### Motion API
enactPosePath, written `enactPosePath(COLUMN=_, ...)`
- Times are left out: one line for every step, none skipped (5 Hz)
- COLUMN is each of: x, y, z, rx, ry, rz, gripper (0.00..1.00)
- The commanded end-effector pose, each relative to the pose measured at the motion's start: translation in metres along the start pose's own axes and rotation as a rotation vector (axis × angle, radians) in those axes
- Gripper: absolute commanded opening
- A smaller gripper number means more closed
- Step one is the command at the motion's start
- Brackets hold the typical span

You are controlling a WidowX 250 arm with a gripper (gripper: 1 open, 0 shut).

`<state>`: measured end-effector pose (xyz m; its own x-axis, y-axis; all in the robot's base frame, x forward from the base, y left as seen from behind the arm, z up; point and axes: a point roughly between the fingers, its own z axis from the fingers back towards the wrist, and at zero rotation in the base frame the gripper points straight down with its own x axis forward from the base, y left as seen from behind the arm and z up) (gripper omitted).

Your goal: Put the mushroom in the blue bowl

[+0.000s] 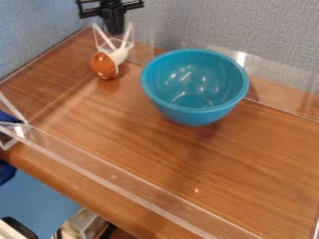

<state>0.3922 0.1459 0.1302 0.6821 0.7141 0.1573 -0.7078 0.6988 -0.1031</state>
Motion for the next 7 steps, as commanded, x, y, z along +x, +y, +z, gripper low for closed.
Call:
enactPosePath(x=-0.015, y=-0.041, z=0.057, rx=-0.095, ry=-0.084, rz=-0.115, gripper=0.00)
enactPosePath(x=-0.038, y=-0.070, z=0.045, rx=-0.099, ry=-0.054, rz=-0.203, gripper=0.00)
enactPosePath(x=-0.024, y=-0.056, z=0.032, rx=-0.080, ry=-0.052, rz=-0.204, gripper=1.00)
enactPosePath(x=-0.032, y=-0.049, z=0.028, rx=-0.059, ry=-0.046, rz=-0.167, gripper=1.00)
enactPosePath(x=-0.027, y=-0.031, z=0.026, rx=-0.030, ry=-0.055, rz=-0.102, gripper=1.00)
enactPosePath(x=-0.013, y=-0.010, z=0.030, rx=-0.010, ry=-0.061, rz=-0.070, gripper=1.00)
enactPosePath(x=0.005, y=0.018, z=0.033, rx=0.009, ry=-0.072, rz=-0.024, gripper=1.00)
